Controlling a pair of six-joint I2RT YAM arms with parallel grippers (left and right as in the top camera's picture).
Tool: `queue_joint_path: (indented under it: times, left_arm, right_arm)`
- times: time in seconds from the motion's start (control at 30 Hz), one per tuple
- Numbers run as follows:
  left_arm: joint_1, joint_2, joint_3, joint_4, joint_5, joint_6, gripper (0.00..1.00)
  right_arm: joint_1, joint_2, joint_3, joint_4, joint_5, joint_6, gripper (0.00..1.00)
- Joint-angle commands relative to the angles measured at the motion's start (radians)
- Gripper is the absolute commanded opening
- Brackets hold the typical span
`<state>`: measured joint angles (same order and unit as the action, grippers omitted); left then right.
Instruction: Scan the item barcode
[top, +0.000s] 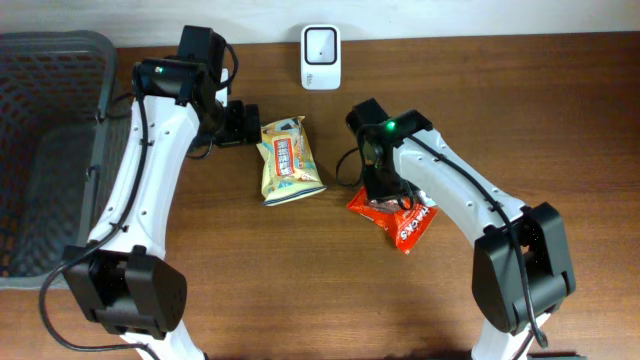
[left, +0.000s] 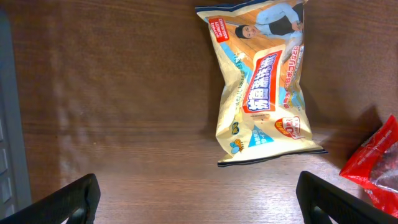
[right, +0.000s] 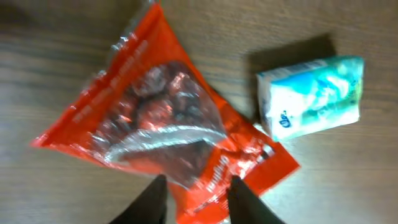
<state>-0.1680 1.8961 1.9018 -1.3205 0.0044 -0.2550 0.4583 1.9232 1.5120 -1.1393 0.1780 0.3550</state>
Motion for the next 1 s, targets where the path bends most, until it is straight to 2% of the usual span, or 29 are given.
queue_joint_path:
  times: [0.0, 0.1, 0.17, 0.23, 0.33, 0.37, 0.4, 0.43, 0.47, 0.5, 0.57, 0.7, 0.83, 0.97]
  left_arm:
    - [0.001, -0.002, 0.0, 0.0, 0.007, -0.01, 0.99]
    - [0.001, -0.002, 0.0, 0.0, 0.007, -0.01, 0.99]
    - [0.001, -0.002, 0.0, 0.0, 0.007, -0.01, 0.99]
    - [0.001, -0.002, 0.0, 0.0, 0.007, -0.01, 0.99]
    - [0.001, -0.002, 0.0, 0.0, 0.007, -0.01, 0.99]
    - [0.001, -0.002, 0.0, 0.0, 0.007, -0.01, 0.99]
    - [0.001, -0.002, 0.0, 0.0, 0.007, -0.01, 0.99]
    - [0.001, -0.002, 0.0, 0.0, 0.007, -0.01, 0.99]
    - [0.001, -0.002, 0.0, 0.0, 0.007, -0.01, 0.99]
    - [0.001, -0.002, 0.0, 0.0, 0.007, -0.01, 0.99]
    - [0.001, -0.002, 0.0, 0.0, 0.007, -0.01, 0.99]
    - [0.001, -0.002, 0.0, 0.0, 0.007, -0.01, 0.99]
    - [0.001, -0.002, 0.0, 0.0, 0.007, -0.01, 0.99]
    - [0.001, -0.002, 0.0, 0.0, 0.007, -0.01, 0.99]
  right_arm:
    - [0.005, -0.002, -0.063, 0.041, -0.028, 0.088, 0.04]
    - [0.006, -0.002, -0.177, 0.175, -0.146, 0.092, 0.04]
    - [0.006, -0.002, -0.254, 0.252, -0.144, 0.093, 0.04]
    - [0.003, -0.005, -0.253, 0.241, -0.141, 0.092, 0.04]
    - [-0.017, -0.01, -0.115, 0.087, -0.14, 0.082, 0.08]
    - [-0.022, -0.01, -0.027, -0.008, -0.142, 0.04, 0.16]
    - [-0.017, -0.01, 0.064, -0.116, -0.149, -0.011, 0.47]
    - [-0.01, -0.01, 0.086, -0.155, -0.151, -0.01, 0.63]
    - [0.002, -0.01, 0.088, -0.184, -0.158, -0.01, 0.84]
    - [0.019, -0.007, 0.071, -0.193, -0.173, -0.01, 0.92]
    - [0.063, -0.005, 0.013, -0.159, -0.151, -0.01, 0.99]
    - [0.181, -0.004, -0.161, 0.072, -0.003, -0.003, 0.99]
    - [0.27, -0.004, -0.224, 0.19, 0.243, -0.003, 0.98]
    - [0.285, -0.003, -0.275, 0.268, 0.298, -0.003, 0.98]
